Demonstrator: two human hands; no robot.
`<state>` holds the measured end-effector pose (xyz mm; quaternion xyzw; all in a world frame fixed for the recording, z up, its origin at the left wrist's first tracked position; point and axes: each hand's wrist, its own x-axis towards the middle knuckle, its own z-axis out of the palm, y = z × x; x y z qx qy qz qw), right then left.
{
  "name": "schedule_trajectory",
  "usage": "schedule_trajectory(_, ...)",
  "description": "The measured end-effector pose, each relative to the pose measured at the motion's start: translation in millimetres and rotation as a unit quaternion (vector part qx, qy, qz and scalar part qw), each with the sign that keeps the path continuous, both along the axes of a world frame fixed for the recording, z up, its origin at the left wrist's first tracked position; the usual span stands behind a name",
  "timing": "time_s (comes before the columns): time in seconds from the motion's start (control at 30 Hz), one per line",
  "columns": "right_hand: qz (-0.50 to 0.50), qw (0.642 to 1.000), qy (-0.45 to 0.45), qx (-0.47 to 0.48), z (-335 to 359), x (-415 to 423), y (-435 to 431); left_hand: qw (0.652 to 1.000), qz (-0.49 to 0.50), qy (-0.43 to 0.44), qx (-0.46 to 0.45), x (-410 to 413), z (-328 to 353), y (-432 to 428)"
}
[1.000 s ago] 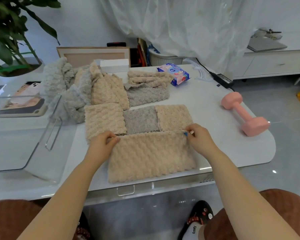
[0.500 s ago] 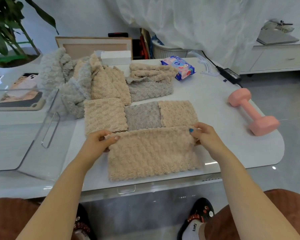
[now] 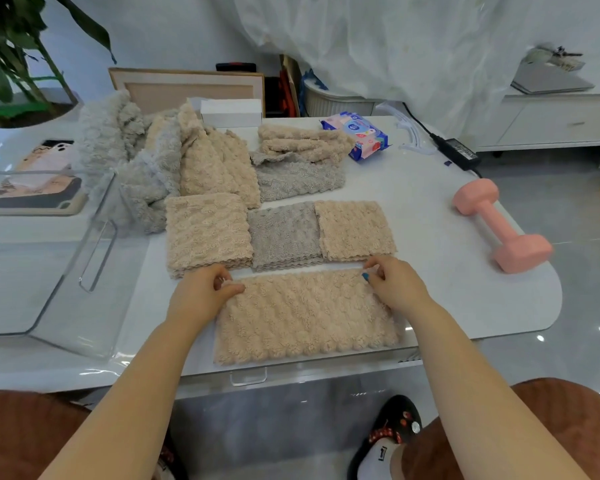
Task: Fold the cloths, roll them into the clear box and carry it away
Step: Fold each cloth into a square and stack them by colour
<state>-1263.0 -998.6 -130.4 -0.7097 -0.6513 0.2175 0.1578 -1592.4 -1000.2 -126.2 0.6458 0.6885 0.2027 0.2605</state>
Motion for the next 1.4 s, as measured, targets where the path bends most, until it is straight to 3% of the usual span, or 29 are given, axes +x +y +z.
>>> schedule_trajectory(0.2,0.023,0.999,0.042,0.018,-3.5,2.0,-3.0,0.99,0.017,-0.138,0.033,4.9,4.1,-6.6)
schedule_trajectory(0.37,0.006,0.973,0.232,0.013,5.6,-8.5,-11.7,0.967,0.052,-0.249,-0.001,9.3,5.5,-9.7)
schedule_trajectory(0.5,-0.054,0.927,0.37,-0.001,10.3,-13.3,-21.0,0.943,0.114,-0.312,0.025,15.4,14.7,-13.1)
schedule_trajectory(0.63,-0.121,0.856,0.502,0.034,25.8,-4.0,-28.5,0.906,0.141,-0.397,0.051,9.7,30.1,-14.4)
schedule_trajectory(0.77,-0.076,0.828,0.541,0.126,68.8,2.5,-21.1,0.874,0.154,-0.442,0.133,7.2,66.1,-5.4)
schedule_trajectory(0.83,-0.033,0.783,0.598,0.165,91.4,10.4,-16.7,0.852,0.115,-0.475,0.187,4.2,89.7,-3.5)
schedule_trajectory(0.9,0.013,0.761,0.626,0.167,106.1,20.9,-19.8,0.869,0.038,-0.451,0.201,-1.4,104.5,-8.8)
schedule_trajectory(0.93,0.027,0.782,0.603,0.159,106.6,26.3,-23.8,0.889,0.003,-0.422,0.177,-4.1,106.2,-14.3)
schedule_trajectory(1.03,0.026,0.893,0.441,0.083,82.9,35.0,-42.8,0.952,-0.054,-0.295,0.053,-13.6,81.7,-30.3)
schedule_trajectory(1.1,0.023,0.944,0.33,0.0,60.2,33.1,-55.2,0.976,-0.094,-0.195,-0.015,-18.2,53.2,-40.3)
schedule_trajectory(1.17,0.043,0.963,0.248,-0.099,44.5,29.9,-64.2,0.98,-0.142,-0.12,-0.073,-17.2,30.7,-50.5)
schedule_trajectory(1.3,0.085,0.955,0.144,-0.247,46.4,30.3,-64.4,0.954,-0.205,-0.072,-0.207,-17.4,28.9,-55.7)
schedule_trajectory(1.33,0.078,0.958,0.115,-0.249,49.8,29.9,-61.3,0.954,-0.211,-0.051,-0.206,-15.8,32.2,-53.2)
schedule_trajectory(1.4,0.037,0.984,0.065,-0.163,54.8,20.6,-53.6,0.98,-0.169,-0.003,-0.106,-2.5,36.4,-46.7)
